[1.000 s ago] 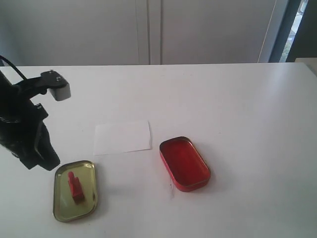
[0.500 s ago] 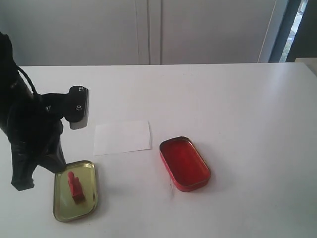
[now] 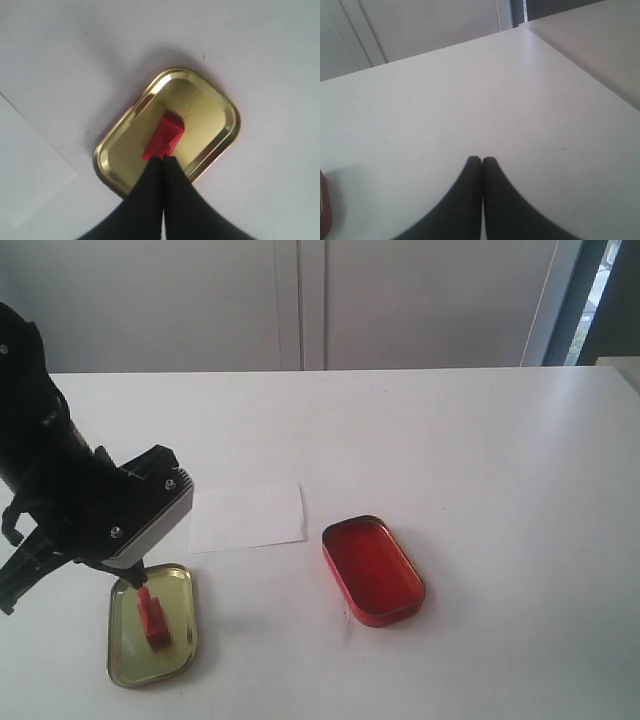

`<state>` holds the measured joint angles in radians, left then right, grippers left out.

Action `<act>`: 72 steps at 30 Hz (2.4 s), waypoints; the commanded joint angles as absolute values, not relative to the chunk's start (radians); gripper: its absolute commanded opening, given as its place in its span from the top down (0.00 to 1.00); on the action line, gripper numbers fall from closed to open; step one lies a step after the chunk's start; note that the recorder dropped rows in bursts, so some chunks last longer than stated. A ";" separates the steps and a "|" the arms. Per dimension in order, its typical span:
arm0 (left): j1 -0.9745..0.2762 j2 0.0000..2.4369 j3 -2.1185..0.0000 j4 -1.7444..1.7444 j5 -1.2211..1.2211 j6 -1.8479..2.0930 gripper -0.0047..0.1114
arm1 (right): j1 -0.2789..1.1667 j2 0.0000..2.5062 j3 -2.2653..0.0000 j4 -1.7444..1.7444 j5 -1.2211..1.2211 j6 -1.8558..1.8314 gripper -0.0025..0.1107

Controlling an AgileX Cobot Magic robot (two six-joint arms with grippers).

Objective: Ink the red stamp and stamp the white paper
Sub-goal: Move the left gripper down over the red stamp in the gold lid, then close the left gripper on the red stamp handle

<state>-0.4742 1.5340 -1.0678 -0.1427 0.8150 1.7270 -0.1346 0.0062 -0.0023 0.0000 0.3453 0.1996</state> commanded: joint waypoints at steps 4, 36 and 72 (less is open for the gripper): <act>-0.478 1.576 -1.061 -0.128 0.762 1.978 0.87 | -0.139 0.000 0.000 0.000 0.342 0.199 0.98; -0.478 1.729 -1.061 -0.089 0.707 2.119 0.45 | -0.139 0.000 0.000 0.000 0.342 0.199 0.98; -0.478 1.785 -1.060 -0.086 0.685 2.119 0.96 | -0.139 0.000 0.000 0.000 0.342 0.199 0.98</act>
<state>-0.4742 1.7877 -1.0678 -0.0833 0.6620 1.9587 -0.1346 0.0062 -0.0023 0.0000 0.3453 0.1996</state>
